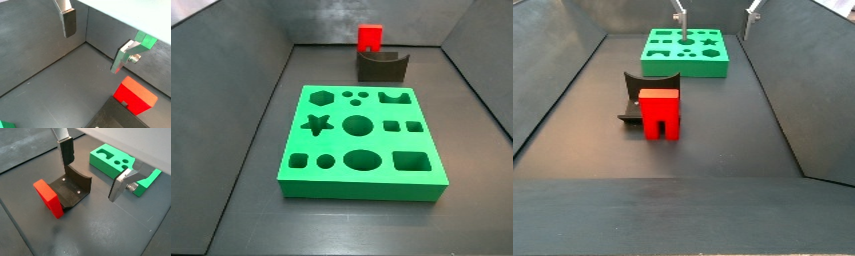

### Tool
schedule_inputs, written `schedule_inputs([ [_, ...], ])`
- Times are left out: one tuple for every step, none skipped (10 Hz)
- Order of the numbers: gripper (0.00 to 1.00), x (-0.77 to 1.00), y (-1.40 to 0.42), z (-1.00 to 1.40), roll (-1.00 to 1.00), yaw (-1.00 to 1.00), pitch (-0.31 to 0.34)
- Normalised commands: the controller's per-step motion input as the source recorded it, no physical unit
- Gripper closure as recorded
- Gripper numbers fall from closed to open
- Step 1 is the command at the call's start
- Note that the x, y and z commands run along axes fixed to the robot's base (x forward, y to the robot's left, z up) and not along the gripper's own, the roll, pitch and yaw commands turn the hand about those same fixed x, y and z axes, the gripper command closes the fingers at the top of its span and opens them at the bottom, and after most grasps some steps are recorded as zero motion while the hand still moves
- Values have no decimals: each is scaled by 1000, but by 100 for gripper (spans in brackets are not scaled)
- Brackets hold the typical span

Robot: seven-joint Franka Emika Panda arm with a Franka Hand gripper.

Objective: Pick up the double-square object. Move up. Move to above the board. Insert the double-square object.
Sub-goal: Pick up the double-square object.

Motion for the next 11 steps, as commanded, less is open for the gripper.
schedule_inputs([
  [0, 77, -71, 66, 89, 0, 87],
  [0, 0, -100, 0, 34, 20, 0],
  [0, 646, 326, -146, -93, -357, -59],
  [0, 843, 457, -203, -76, -380, -74],
  [0, 909, 486, -217, -56, -303, -44],
  [0, 977, 417, -166, -49, -283, -1],
  [0, 991, 394, -157, -59, -280, 0],
  [0, 1000, 377, -177, -160, -140, -24],
  [0, 1000, 243, -397, -217, 0, -143],
  [0, 986, 194, -526, -219, 0, -186],
  [0, 949, 174, -580, -241, 97, -170],
])
